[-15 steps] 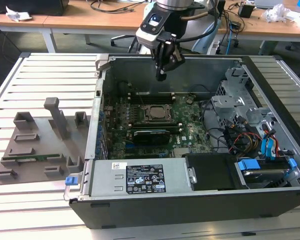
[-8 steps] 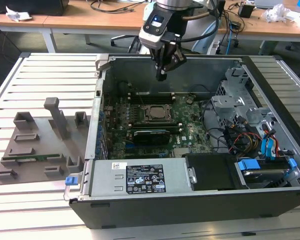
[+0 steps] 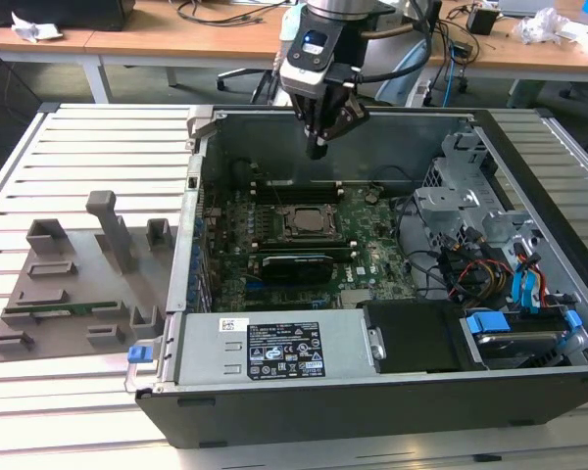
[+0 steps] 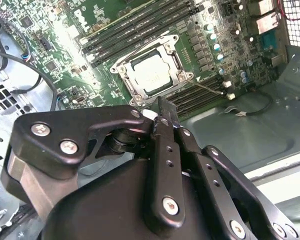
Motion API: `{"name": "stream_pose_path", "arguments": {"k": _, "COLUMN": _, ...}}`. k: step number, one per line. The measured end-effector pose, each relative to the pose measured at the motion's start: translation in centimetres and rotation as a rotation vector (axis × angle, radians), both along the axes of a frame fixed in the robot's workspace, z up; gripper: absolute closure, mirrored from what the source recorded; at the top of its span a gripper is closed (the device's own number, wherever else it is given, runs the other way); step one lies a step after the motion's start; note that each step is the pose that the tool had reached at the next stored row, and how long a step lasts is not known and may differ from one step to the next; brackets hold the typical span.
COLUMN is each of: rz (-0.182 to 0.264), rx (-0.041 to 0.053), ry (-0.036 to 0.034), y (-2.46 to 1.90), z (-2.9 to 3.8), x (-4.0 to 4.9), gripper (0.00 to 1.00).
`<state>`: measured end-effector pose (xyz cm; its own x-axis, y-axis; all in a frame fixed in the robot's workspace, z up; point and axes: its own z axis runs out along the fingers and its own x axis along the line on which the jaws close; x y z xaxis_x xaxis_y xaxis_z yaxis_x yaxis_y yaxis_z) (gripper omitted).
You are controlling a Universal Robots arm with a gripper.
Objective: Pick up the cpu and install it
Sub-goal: 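Install the first cpu locking lever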
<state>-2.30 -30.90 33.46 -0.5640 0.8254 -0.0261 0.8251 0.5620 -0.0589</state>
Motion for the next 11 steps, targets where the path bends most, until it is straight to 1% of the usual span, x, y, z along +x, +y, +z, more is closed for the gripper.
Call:
{"name": "stream_pose_path", "arguments": {"k": 4, "rz": 0.038, "rx": 0.0001, "ry": -0.0001, "y": 0.00, "z": 0.00, "x": 0.00, "gripper": 0.89}}
{"name": "stream_pose_path", "arguments": {"k": 8, "rz": 0.088, "rx": 0.0001, "ry": 0.0000, "y": 0.00, "z": 0.00, "x": 0.00, "gripper": 0.89}}
{"name": "stream_pose_path", "arguments": {"k": 11, "rz": 0.111, "rx": 0.0001, "ry": 0.0000, "y": 0.00, "z": 0.00, "x": 0.00, "gripper": 0.89}}
